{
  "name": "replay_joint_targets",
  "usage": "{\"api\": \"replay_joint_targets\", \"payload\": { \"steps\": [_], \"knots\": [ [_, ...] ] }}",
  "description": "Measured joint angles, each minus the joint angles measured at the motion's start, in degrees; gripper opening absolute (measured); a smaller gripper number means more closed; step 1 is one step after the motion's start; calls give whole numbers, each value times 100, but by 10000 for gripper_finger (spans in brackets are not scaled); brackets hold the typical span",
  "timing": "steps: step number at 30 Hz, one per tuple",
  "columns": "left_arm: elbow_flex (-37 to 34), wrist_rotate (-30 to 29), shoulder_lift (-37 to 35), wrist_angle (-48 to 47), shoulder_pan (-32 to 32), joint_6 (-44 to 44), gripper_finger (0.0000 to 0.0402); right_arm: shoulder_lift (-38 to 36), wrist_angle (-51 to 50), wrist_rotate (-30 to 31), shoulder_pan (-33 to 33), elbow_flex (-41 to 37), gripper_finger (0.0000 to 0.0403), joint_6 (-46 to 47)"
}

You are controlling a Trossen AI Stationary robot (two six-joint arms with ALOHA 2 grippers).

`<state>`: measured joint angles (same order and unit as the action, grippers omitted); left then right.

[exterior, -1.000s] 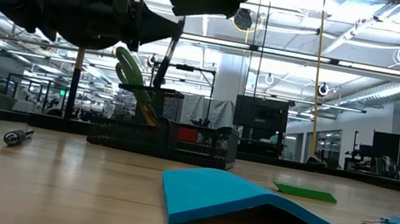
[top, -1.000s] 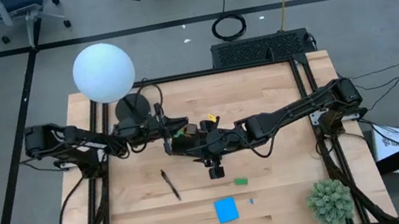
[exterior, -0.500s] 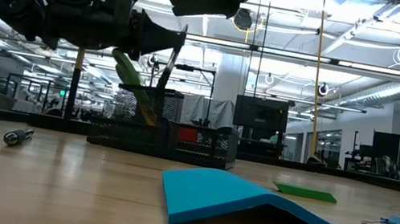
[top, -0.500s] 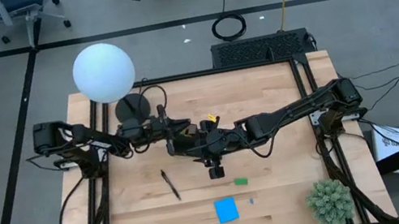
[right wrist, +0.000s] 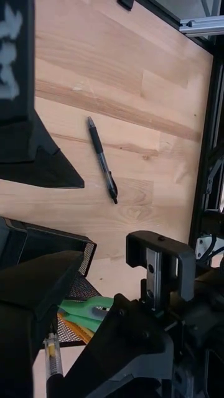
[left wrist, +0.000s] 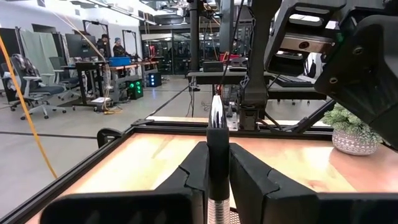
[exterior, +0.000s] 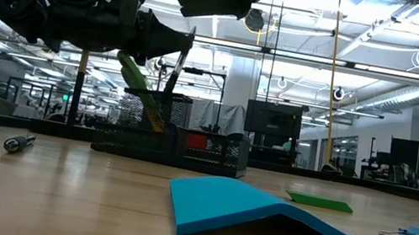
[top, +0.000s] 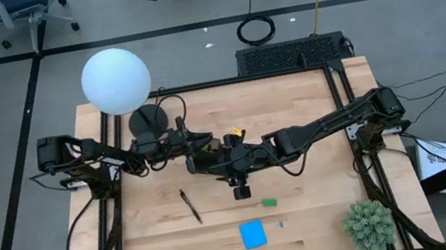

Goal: Pick and place office supplies into organizer
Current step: Put the left black pen into the black desk organizer, then put the black pen into the black desk organizer

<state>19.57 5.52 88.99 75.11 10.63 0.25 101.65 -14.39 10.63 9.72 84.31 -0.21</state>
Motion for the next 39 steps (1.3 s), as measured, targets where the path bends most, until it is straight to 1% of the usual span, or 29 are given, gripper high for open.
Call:
{"api": "replay_joint_targets", "payload": {
  "steps": [17, 24, 27, 34, 39],
  "knots": [
    [0, 66, -7, 15, 0, -42, 47, 0, -2, 0, 0, 0, 164, -22],
    [0, 66, -7, 17, -15, 72, 52, 0, -2, 0, 0, 0, 164, -22],
    [0, 66, -7, 17, -15, 70, 76, 0, -2, 0, 0, 0, 164, -22],
    [0, -46, -7, 17, -15, -89, 154, 0, -2, 0, 0, 0, 164, -22],
    [0, -98, -7, 20, -15, -107, 185, 0, -2, 0, 1, 0, 164, -29]
  ]
}}
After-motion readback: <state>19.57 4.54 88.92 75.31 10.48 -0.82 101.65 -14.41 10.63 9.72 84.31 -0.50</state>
